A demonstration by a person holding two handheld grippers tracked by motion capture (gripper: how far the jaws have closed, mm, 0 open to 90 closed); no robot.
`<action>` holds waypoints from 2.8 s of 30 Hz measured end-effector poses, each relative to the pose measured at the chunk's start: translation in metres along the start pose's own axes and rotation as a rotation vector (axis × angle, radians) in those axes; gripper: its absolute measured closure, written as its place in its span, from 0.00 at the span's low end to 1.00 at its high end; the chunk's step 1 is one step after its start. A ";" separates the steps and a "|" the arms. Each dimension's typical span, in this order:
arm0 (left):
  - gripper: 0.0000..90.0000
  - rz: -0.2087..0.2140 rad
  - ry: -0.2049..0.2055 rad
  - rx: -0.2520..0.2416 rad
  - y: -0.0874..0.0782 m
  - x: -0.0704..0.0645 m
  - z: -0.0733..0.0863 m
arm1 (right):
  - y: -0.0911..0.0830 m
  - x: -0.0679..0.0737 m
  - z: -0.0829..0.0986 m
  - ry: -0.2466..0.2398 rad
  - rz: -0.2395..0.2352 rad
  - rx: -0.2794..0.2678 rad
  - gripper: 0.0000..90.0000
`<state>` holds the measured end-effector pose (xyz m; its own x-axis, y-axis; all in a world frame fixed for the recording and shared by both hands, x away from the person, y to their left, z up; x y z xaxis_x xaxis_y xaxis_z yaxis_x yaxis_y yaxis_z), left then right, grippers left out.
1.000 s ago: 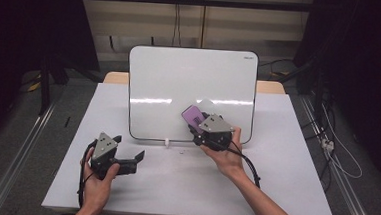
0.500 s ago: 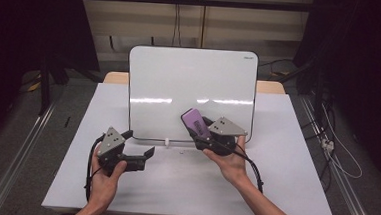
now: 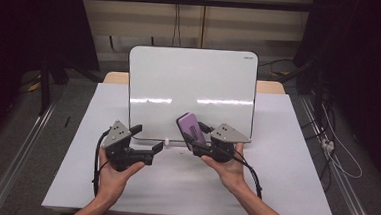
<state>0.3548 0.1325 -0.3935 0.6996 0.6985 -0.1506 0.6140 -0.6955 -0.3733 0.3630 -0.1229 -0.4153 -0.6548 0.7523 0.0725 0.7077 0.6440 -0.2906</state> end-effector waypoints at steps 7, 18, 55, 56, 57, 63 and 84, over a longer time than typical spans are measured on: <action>0.15 0.054 -0.063 -0.051 0.007 -0.011 -0.004 | -0.003 0.012 0.000 0.042 -0.055 -0.064 0.46; 0.46 0.083 -0.173 -0.175 0.028 -0.019 -0.009 | 0.004 0.021 0.002 0.086 -0.089 -0.086 0.46; 0.71 -0.139 0.017 0.025 0.008 0.014 -0.020 | -0.051 -0.033 0.027 0.078 0.141 0.055 0.06; 0.71 -0.149 0.025 0.029 0.008 0.015 -0.020 | -0.053 -0.036 0.029 0.077 0.147 0.060 0.05; 0.71 -0.153 0.033 0.037 0.009 0.017 -0.021 | -0.056 -0.039 0.030 0.078 0.157 0.061 0.05; 0.71 -0.197 0.078 0.086 0.009 0.027 -0.026 | -0.072 -0.050 0.037 0.081 0.211 0.089 0.04; 0.71 -0.361 0.250 0.288 0.044 0.036 -0.030 | -0.092 -0.064 0.053 0.076 0.289 0.147 0.05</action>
<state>0.4175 0.1219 -0.3880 0.5496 0.7991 0.2436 0.7313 -0.3193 -0.6027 0.3257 -0.2374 -0.4440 -0.4072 0.9126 0.0361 0.8118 0.3798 -0.4436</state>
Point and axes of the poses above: each handheld gripper's, and its own axes: y roughly forward along the jaws, z roughly out of its underside, x roughly to its left, the point moved 2 cm from there along y, roughly forward along the jaws, and after that the axes turned 4 degrees about x, right-handed, at the moved point
